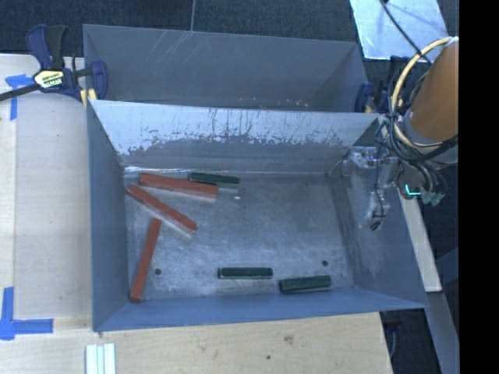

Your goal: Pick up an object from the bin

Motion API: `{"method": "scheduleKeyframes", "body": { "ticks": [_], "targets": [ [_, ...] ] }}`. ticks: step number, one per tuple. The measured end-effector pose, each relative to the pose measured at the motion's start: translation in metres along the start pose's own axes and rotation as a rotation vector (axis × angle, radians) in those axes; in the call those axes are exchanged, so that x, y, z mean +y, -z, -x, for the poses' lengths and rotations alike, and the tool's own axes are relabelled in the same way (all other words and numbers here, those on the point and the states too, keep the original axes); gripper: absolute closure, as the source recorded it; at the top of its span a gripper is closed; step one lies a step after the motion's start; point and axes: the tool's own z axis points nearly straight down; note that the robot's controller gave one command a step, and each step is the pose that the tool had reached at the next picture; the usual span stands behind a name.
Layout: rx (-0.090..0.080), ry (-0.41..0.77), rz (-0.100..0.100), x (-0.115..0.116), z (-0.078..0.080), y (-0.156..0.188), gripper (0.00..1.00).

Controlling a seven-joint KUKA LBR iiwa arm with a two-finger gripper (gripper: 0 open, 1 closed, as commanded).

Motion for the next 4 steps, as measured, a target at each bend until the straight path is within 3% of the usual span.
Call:
{"method": "scheduleKeyframes", "body": {
  "ticks": [1, 2, 3, 4],
  "targets": [
    [-0.001, 0.488, 0.001, 0.058, -0.028, -0.154, 0.0],
    [-0.006, 0.632, 0.002, 0.146, -0.044, -0.121, 0.0],
    [-0.001, 0.596, 0.002, 0.206, -0.059, -0.117, 0.0],
    [-0.01, 0.445, -0.001, 0.182, -0.065, -0.152, 0.0]
  ]
}}
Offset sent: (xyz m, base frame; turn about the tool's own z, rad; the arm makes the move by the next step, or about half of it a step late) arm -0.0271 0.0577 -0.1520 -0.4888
